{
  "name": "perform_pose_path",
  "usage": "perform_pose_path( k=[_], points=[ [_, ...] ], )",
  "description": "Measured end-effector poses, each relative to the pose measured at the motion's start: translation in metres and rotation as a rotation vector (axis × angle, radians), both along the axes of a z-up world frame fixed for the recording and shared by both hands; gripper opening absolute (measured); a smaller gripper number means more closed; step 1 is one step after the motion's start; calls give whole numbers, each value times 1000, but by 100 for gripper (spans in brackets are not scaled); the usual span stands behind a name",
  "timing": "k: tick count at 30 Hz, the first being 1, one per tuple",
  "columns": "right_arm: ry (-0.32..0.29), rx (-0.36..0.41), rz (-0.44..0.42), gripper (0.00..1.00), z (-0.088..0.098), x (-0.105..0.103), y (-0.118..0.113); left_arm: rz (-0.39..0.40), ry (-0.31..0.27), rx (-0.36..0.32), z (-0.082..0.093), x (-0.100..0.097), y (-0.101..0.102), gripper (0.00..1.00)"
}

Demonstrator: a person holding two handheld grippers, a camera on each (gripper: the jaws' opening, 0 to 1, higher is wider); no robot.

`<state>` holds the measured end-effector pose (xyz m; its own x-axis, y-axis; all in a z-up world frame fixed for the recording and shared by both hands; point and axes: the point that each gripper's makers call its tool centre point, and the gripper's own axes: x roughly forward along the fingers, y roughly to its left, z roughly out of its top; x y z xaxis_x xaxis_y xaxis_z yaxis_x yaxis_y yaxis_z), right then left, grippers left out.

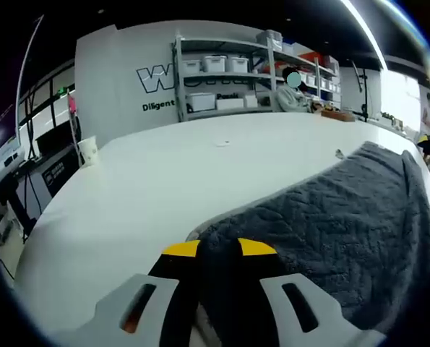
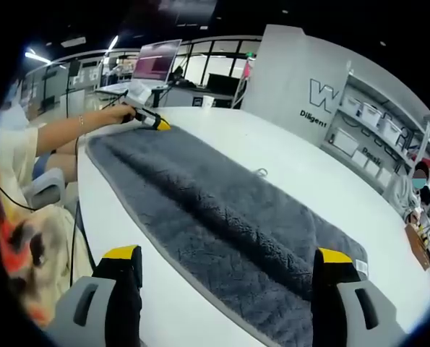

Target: Open the folded towel by lifting each exposed corner and separating the folded layers until the towel lies flat within the target outline without major curled edges

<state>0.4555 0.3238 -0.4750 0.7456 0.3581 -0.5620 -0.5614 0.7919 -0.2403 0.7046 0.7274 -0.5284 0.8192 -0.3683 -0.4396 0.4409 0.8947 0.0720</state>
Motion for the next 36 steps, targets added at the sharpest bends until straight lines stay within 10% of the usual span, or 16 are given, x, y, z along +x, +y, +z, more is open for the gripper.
perform_pose_path(
  k=[36],
  points=[
    [3,2,-4,99,-1,-1,-1,146,-34,27,5,46,41,23]
  ],
)
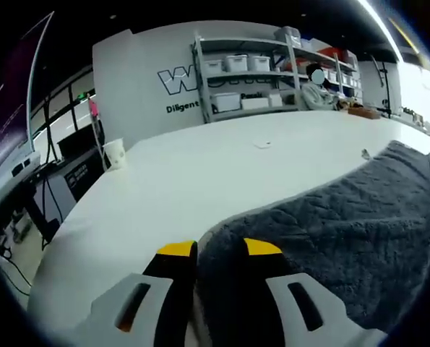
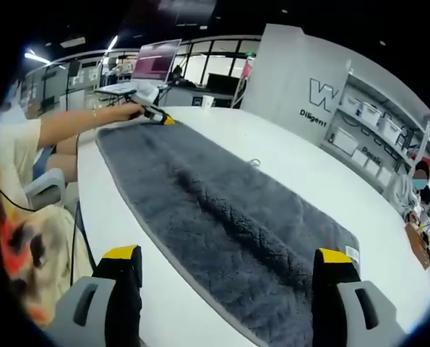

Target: Open the folded towel by lifting each exposed corner and separating the folded layers until the towel lies flat within the target outline without major curled edges

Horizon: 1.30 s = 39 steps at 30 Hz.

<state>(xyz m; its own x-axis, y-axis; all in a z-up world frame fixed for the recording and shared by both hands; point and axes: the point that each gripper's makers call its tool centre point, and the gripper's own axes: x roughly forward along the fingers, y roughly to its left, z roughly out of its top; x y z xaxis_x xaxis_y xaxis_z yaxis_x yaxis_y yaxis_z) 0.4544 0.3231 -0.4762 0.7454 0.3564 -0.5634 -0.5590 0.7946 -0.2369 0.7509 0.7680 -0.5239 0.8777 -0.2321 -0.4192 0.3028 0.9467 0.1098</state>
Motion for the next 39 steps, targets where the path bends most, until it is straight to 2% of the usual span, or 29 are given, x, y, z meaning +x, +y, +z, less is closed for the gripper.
perform_pose_path(
  k=[1,8,13,16,19,23,29,31,32,34,36,38,39],
  points=[
    [-1,2,-3,99,0,0,-1,10,10,-41,1,-2,-1,24],
    [3,0,-4,99,-1,0,-1,-25,-8,-120,15,-12,-6,40],
    [5,-2,-2,99,-1,1,1,-100,-24,-273,37,-33,-28,64],
    [9,-4,-2,99,-2,1,1,-148,-17,-302,44,-51,-39,76],
    [11,-4,-4,99,-3,1,0,-214,3,-304,47,-76,-54,83],
    [11,-5,-2,99,-3,1,1,-295,-2,-282,53,-104,-70,92],
    [16,-9,1,99,-4,0,3,-364,4,-254,61,-146,-88,96],
    [17,-10,1,99,-4,0,3,-368,20,-217,59,-157,-86,96],
    [16,-10,1,99,-4,0,3,-351,5,-178,59,-161,-82,97],
    [15,-11,-1,99,-4,0,2,-348,-18,-148,61,-172,-81,100],
    [17,-13,0,99,-5,0,1,-356,-15,-151,61,-180,-81,100],
    [16,-11,-7,99,-5,0,0,-395,4,-199,60,-196,-86,100],
    [17,-10,-9,99,-5,0,0,-397,4,-188,59,-199,-86,100]
  ],
)
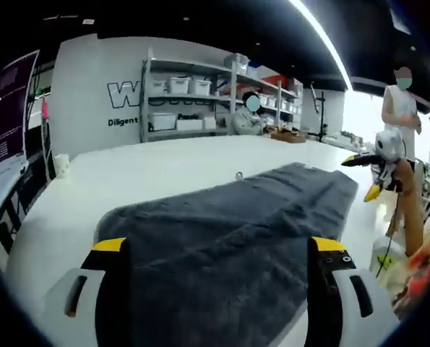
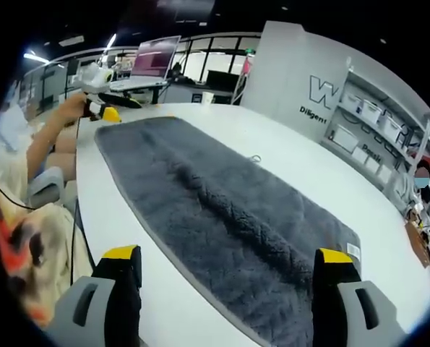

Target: Open the folded towel by lifting each exposed corner and separating the folded layers until the towel lies flat within the target outline without major curled edges

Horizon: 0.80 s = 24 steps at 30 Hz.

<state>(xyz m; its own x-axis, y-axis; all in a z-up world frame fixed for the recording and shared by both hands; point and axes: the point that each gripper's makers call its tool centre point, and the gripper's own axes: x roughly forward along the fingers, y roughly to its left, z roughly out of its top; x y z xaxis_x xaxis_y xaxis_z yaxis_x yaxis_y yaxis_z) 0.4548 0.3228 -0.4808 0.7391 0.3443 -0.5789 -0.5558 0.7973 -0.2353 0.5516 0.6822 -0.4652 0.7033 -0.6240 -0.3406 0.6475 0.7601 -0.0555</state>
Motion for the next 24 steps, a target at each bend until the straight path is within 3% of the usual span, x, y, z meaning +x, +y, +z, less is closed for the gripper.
perform_pose_path(
  k=[2,3,8,15,24],
  points=[
    [0,-1,-4,99,0,0,-1,-10,-16,91,-6,-8,5,100],
    [0,-1,-4,99,0,0,-1,-11,-18,99,-7,-10,5,100],
    [3,-3,-10,99,0,2,-1,-80,9,44,-4,-30,-6,100],
    [-18,2,-40,99,6,-2,-14,-52,22,62,-8,-37,3,100],
    [-27,96,-148,98,11,-1,-39,-38,45,62,-11,-44,10,100]
  ],
)
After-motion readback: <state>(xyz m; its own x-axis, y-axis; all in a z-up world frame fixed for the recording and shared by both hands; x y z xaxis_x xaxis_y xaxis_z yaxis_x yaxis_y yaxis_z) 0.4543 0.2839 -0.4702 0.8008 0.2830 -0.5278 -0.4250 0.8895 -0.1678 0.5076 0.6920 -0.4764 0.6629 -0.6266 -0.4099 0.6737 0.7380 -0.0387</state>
